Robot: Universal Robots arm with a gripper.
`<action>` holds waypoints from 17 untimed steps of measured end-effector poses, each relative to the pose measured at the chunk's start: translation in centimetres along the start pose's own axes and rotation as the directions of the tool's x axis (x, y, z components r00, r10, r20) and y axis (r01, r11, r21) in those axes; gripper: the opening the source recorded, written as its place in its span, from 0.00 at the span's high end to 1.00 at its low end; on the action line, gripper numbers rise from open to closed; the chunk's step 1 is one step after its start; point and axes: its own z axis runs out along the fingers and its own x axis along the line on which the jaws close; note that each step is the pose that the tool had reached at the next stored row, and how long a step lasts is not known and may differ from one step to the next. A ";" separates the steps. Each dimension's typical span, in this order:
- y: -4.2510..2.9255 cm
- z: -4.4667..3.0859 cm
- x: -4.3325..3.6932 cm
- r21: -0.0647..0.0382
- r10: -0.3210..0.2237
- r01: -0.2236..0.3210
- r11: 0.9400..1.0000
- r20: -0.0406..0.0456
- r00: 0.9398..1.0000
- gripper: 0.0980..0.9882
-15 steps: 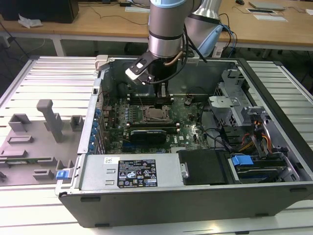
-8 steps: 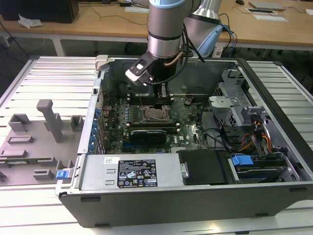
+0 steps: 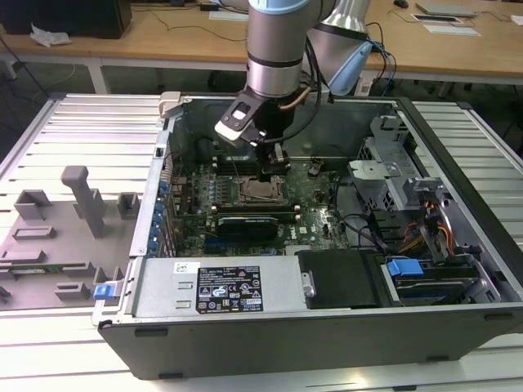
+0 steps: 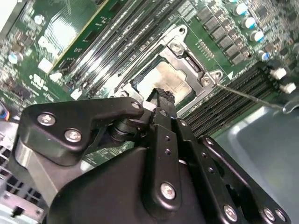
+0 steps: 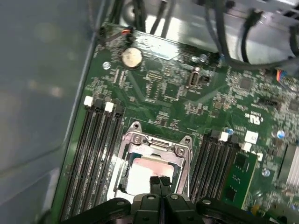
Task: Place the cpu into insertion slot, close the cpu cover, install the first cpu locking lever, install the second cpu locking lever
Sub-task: 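Close the cpu cover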
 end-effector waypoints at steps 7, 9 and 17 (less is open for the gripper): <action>0.00 0.02 0.00 -0.003 -0.150 0.150 0.989 0.003 0.989 0.99; 0.00 0.02 0.00 -0.004 -0.201 0.201 0.980 0.004 0.980 0.99; 0.00 0.04 0.00 -0.008 -0.370 0.370 0.929 0.007 0.929 0.99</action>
